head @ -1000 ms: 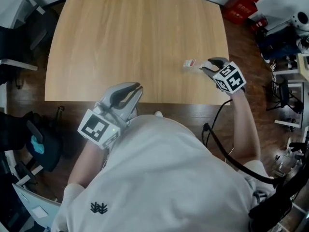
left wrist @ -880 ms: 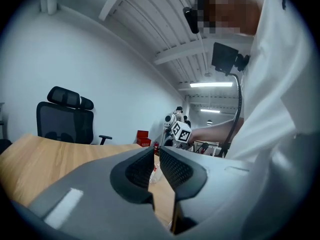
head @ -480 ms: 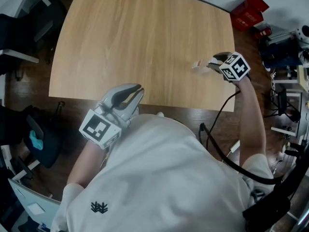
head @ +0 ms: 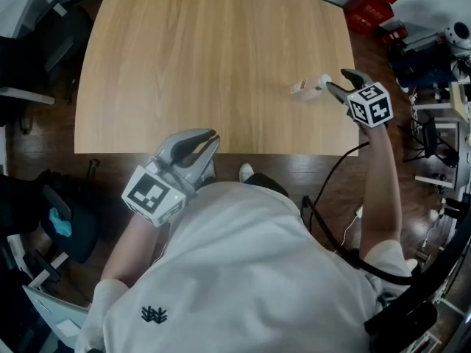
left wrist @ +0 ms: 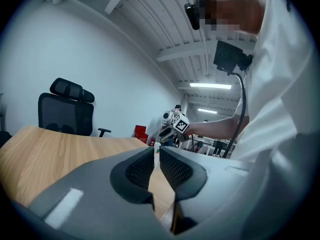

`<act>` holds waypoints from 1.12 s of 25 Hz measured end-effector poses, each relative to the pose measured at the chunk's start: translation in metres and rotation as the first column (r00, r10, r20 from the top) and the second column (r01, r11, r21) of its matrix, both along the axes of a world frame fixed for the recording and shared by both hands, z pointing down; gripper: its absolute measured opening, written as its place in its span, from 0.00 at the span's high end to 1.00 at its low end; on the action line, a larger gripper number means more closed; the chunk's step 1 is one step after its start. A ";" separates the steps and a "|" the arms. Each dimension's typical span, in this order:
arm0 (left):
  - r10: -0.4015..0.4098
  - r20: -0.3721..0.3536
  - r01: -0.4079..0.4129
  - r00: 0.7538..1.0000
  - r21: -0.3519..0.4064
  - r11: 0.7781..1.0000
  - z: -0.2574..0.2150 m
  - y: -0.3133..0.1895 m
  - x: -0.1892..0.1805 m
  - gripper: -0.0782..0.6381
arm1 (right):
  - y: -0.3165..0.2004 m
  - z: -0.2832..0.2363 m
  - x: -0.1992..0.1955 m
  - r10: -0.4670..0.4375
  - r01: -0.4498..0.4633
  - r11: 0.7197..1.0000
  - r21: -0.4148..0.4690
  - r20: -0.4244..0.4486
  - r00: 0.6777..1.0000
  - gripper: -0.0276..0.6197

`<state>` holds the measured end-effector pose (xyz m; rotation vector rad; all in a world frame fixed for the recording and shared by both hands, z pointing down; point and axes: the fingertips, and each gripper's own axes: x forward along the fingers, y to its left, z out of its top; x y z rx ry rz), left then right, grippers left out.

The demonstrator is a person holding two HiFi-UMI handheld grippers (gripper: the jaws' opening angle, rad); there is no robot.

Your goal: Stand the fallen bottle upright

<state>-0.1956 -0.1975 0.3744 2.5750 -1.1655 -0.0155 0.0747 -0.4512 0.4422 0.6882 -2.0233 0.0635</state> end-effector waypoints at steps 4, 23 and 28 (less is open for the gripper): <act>0.042 -0.006 -0.042 0.999 -0.016 0.999 0.009 0.000 0.014 0.84 | 0.034 -0.036 0.014 0.078 -0.091 0.989 0.120 0.109 0.991 0.53; -0.093 0.096 0.096 0.991 -0.021 0.995 -0.008 0.161 0.182 0.84 | 0.329 -0.032 0.093 -0.096 0.086 0.995 0.045 0.556 0.825 0.50; -0.085 0.169 0.093 0.982 -0.044 0.995 -0.016 0.212 0.208 0.84 | 0.370 -0.051 0.121 -0.150 0.097 0.988 0.119 0.602 0.785 0.50</act>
